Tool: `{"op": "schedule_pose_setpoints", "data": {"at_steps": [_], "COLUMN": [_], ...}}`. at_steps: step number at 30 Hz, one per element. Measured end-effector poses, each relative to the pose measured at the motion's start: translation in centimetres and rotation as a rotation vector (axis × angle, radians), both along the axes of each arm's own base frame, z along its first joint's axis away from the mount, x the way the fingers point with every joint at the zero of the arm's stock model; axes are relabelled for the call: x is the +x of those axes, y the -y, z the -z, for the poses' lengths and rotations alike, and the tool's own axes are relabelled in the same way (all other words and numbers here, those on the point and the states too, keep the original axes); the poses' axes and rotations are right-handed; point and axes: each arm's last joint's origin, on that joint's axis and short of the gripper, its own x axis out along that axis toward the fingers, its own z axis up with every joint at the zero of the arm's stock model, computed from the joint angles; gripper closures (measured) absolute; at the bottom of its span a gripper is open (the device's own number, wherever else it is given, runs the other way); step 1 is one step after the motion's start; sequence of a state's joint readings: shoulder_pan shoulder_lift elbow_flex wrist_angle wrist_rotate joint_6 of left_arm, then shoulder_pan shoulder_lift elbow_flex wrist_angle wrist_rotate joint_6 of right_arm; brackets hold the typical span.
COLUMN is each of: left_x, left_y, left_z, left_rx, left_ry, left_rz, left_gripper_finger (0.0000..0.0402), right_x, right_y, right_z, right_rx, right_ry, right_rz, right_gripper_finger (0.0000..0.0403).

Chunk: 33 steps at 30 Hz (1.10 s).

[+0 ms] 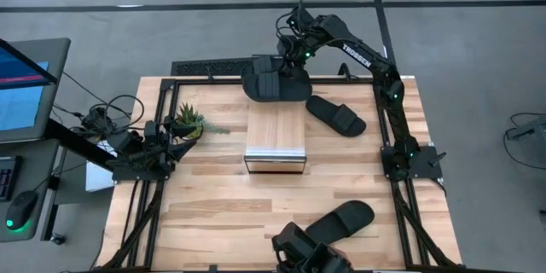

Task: Pick and place slides into the shelf
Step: Put the bottom left black slide on the shelf

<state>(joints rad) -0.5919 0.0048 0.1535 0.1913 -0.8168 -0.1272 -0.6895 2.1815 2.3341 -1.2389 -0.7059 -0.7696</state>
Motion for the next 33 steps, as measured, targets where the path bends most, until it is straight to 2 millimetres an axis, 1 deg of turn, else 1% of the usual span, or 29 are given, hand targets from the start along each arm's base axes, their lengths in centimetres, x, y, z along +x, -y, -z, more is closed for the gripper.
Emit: {"op": "schedule_pose_setpoints", "data": {"at_steps": [4,7,9,11,14,16,18,25,33], "left_x": [0.0,0.0,0.0,0.0,0.0,0.0,0.0,0.0,0.0], "left_y": [0.0,0.0,0.0,0.1,0.1,0.1,0.1,0.1,0.1], "left_z": [0.0,0.0,0.0,0.0,0.0,0.0,0.0,0.0,0.0], "left_rx": [0.000,0.000,0.001,0.002,-0.002,-0.003,-0.001,-0.001,-0.002], "left_ry": [0.000,0.000,0.003,0.005,0.010,0.010,0.012,0.012,0.012], "left_rz": [0.001,0.002,0.010,0.022,0.036,0.037,0.044,0.046,0.047], "left_gripper_finger": [0.0143,0.0143,0.0143,0.0143,0.0143,0.0143,0.0143,0.0143,0.0143], "right_x": [0.3,0.9,1.0,1.6,1.7,2.1,1.9,2.2,1.7], "right_y": [0.3,0.4,0.5,0.5,0.9,0.9,1.2,1.5,2.4], "right_z": [0.8,2.2,2.9,3.5,4.0,4.2,4.4,4.2,4.1], "right_rx": [0.019,0.023,0.039,0.034,0.036,0.016,0.020,-0.012,-0.019], "right_ry": [-0.019,-0.061,-0.093,-0.084,-0.096,-0.076,-0.090,-0.058,-0.053], "right_rz": [0.001,0.005,0.007,-0.003,0.002,-0.003,0.006,0.020,0.047], "right_gripper_finger": [0.0403,0.0403,0.0403,0.0403,0.0403,0.0403,0.0403,0.0403,0.0403]}}
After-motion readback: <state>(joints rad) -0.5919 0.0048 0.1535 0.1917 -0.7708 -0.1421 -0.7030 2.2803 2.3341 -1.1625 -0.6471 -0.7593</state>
